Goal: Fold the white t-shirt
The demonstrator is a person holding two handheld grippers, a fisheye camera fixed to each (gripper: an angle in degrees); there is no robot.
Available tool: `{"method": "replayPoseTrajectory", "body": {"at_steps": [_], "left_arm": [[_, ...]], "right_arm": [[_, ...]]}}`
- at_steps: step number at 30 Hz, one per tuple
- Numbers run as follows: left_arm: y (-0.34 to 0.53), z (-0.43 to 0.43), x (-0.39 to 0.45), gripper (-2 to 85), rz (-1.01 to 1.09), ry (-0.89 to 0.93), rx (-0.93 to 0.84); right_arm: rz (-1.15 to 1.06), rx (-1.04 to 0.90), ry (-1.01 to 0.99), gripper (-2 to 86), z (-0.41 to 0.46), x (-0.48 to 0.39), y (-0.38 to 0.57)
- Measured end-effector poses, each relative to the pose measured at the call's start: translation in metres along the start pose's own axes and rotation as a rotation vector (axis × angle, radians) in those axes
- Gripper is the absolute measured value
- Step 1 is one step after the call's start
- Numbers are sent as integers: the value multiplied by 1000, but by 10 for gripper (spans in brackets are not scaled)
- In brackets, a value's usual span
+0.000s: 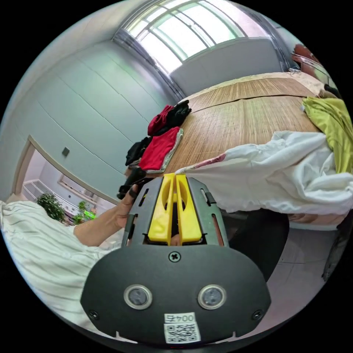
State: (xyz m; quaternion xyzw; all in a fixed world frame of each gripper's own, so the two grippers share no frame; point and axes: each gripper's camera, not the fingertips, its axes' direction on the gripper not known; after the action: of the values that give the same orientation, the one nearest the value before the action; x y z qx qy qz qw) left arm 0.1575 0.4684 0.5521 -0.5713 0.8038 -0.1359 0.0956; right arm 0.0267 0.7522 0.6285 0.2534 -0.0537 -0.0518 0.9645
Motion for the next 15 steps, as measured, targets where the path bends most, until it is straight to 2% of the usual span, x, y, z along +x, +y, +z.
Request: {"method": "replayPoseTrajectory", "body": {"at_steps": [4, 8, 10, 15], "left_arm": [[-32, 45, 10, 142, -11, 45, -89], [-47, 47, 3, 149, -49, 127, -85], [-54, 34, -3, 153, -67, 113, -73], [-66, 37, 2, 178, -72, 159, -86]], "right_arm": [[37, 109, 40, -8, -45, 27, 31], [71, 189, 103, -8, -90, 54, 46], [87, 242, 63, -7, -109, 66, 55], [60, 167, -3, -7, -102, 74, 62]]}}
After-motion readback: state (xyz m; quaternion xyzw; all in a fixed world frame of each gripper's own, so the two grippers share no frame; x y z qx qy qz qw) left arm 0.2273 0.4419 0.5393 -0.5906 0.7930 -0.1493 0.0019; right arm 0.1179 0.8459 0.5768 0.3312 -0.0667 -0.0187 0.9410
